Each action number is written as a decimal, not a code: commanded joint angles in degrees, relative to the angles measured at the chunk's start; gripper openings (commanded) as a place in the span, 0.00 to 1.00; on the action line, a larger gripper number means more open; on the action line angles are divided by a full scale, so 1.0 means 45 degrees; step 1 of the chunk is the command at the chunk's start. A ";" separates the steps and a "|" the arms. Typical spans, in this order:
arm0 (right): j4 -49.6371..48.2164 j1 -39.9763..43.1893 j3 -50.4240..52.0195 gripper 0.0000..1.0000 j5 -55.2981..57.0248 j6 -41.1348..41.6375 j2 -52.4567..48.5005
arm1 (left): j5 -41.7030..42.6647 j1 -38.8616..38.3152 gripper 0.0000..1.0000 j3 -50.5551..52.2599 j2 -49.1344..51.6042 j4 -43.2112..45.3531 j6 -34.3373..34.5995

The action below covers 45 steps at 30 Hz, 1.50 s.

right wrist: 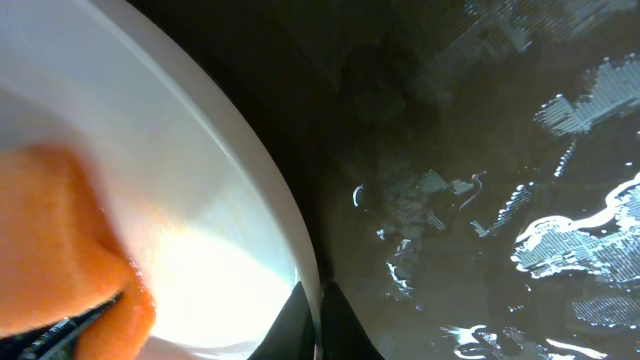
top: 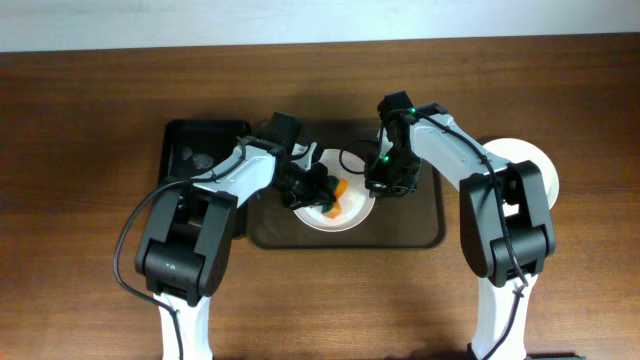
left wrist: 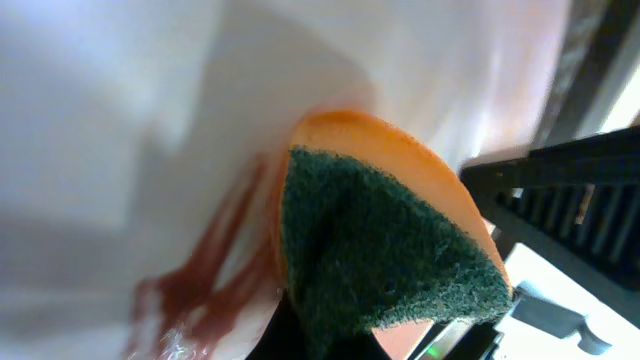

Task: Clean dirty plates on tray and stack at the side

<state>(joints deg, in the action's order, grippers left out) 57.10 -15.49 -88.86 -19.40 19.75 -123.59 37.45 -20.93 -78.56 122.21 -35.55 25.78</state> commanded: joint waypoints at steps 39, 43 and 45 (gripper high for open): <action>0.0641 -0.0058 -0.0267 0.04 0.2161 -0.0092 0.1452 | -0.9092 0.3585 0.00 -0.0039 -0.4609 -0.3521 -0.2652; 0.1083 -0.0058 -0.0359 0.04 0.4313 -0.0112 0.2793 | -0.9097 0.3609 0.00 0.1088 -0.4571 -0.2545 -0.2759; 0.1229 -0.0058 -0.0359 0.04 0.5178 -0.0389 0.3405 | -0.9097 0.3609 0.11 0.1433 -0.4566 -0.2195 -0.2759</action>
<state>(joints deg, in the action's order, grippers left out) 61.80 -15.75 -89.03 -6.07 19.31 -114.13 -2.90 -4.89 -74.98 102.72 -47.20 14.50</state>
